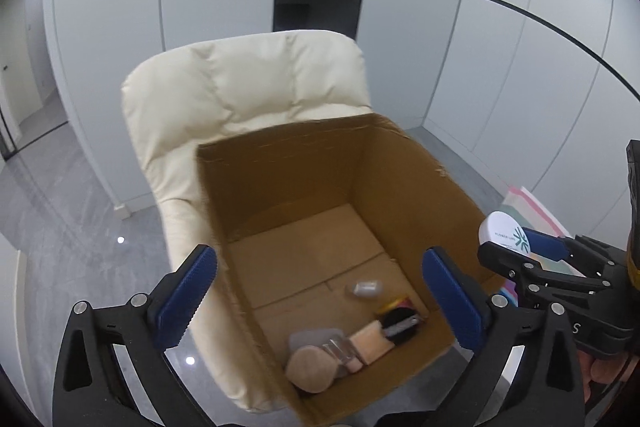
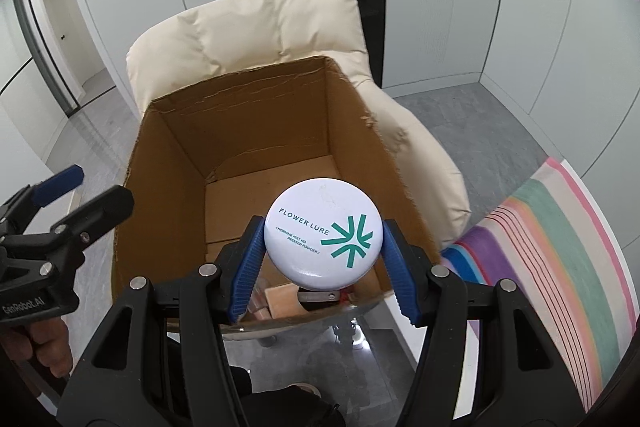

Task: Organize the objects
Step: 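Open both tools over the box, dropping the case and compact inside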

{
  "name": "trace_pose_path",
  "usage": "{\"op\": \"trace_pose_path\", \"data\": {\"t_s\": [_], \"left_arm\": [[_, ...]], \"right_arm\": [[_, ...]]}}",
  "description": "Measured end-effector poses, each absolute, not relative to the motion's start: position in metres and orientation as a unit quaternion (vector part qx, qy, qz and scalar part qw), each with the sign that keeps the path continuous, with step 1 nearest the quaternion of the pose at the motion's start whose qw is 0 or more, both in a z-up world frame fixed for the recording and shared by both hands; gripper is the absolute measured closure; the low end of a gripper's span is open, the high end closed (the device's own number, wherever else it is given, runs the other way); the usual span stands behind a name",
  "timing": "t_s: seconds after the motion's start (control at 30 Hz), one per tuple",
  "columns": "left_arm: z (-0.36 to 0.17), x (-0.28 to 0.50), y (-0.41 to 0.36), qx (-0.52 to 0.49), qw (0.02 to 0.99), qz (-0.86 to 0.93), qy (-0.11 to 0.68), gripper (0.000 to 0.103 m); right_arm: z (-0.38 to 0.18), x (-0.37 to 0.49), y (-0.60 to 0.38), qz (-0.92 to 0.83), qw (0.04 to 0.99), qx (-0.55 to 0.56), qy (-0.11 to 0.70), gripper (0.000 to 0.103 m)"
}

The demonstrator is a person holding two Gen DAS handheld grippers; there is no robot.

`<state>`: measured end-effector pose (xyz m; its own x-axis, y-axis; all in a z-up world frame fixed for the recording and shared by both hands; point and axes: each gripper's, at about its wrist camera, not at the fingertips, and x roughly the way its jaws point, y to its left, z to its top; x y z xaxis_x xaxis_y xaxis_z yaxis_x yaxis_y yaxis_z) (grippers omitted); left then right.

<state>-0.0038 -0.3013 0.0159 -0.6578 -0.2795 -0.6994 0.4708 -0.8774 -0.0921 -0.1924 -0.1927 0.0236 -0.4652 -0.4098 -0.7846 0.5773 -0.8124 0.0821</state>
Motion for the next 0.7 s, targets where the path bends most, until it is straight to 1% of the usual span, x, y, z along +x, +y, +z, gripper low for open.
{"op": "trace_pose_path", "data": {"t_s": [0.17,0.2,0.23,0.3,0.4,0.5,0.6,0.7], "left_arm": [[0.012,0.005,-0.313,0.366,0.219,-0.893,0.142,0.0],[0.011,0.005,-0.315,0.368,0.221,-0.892,0.144,0.0],[0.01,0.005,-0.317,0.37,0.222,-0.89,0.145,0.0],[0.009,0.003,-0.319,0.372,0.223,-0.889,0.144,0.0],[0.008,0.001,-0.316,0.368,0.227,-0.892,0.134,0.0],[0.008,-0.001,-0.314,0.369,0.229,-0.891,0.132,0.0],[0.008,-0.004,-0.31,0.368,0.232,-0.892,0.127,0.0],[0.008,-0.009,-0.303,0.37,0.229,-0.892,0.121,0.0]], "right_arm": [[0.02,-0.19,-0.211,-0.844,0.3,0.431,0.109,0.042],[0.02,-0.189,-0.214,-0.844,0.303,0.428,0.113,0.04],[0.02,-0.189,-0.216,-0.845,0.303,0.427,0.114,0.031],[0.021,-0.188,-0.216,-0.848,0.301,0.421,0.114,0.022],[0.023,-0.189,-0.211,-0.852,0.295,0.419,0.11,0.02],[0.023,-0.193,-0.204,-0.854,0.286,0.423,0.103,0.013],[0.023,-0.196,-0.196,-0.855,0.278,0.428,0.096,0.009],[0.023,-0.198,-0.187,-0.859,0.265,0.428,0.095,0.003]]}}
